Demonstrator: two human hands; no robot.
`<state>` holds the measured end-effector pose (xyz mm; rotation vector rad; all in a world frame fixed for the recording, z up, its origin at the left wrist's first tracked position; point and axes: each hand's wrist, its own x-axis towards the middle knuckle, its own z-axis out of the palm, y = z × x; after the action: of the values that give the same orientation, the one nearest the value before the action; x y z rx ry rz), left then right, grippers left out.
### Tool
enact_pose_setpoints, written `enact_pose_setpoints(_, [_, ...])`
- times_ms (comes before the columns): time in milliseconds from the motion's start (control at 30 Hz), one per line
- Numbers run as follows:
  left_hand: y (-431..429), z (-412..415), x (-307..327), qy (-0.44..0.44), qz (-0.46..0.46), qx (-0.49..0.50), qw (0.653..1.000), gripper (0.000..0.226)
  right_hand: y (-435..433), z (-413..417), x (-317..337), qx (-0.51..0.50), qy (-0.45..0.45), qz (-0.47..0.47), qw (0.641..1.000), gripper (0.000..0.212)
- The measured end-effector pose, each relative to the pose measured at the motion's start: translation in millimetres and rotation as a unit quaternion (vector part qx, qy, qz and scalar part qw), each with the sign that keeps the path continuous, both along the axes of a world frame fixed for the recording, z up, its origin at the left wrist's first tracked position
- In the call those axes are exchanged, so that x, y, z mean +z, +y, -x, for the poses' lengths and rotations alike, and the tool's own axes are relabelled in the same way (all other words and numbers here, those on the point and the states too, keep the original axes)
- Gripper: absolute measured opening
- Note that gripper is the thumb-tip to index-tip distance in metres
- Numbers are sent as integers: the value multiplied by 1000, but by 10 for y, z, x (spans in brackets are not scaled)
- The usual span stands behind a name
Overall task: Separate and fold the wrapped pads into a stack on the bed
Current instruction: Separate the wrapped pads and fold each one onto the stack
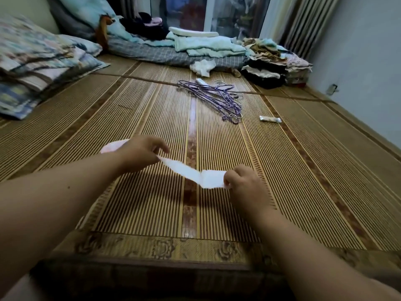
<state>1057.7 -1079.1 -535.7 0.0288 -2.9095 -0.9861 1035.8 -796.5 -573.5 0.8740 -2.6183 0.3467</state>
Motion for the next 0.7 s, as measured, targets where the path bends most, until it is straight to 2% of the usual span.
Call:
enact_pose_setpoints(67, [-63,-186,-156,-16,108,-29,994,28,43,-72,-162,14,-24,-50,998,5])
enact_pose_setpoints(167, [-154,-456,-381,-25,190,-54,980,33,150,-161,-317,7,-61,-83,995,10])
enact_pose_setpoints(333, [-313,-730,-566,-22,165,-9,986,41,345,-255,-313,-50,-111,-56,991,17])
enact_pose_setpoints(433, [-313,-787,-559,-68,150,42,985,32,384,-215,-265,-163,-167,68,970,21])
enact_pose_setpoints(533, [-227,-765,-512,-93,119,103,983,28,366,-94,-211,-276,-215,174,920,26])
enact_pose_setpoints(633, [-126,-702,-477,-99,92,153,979,11,362,25,-183,-328,-274,169,888,19])
enact_pose_setpoints(667, [-99,-684,-470,-95,93,174,976,12,348,41,-175,-334,-292,139,885,17])
enact_pose_setpoints(700, [-81,-661,-472,-106,104,199,969,27,328,47,-169,-339,-309,99,883,23])
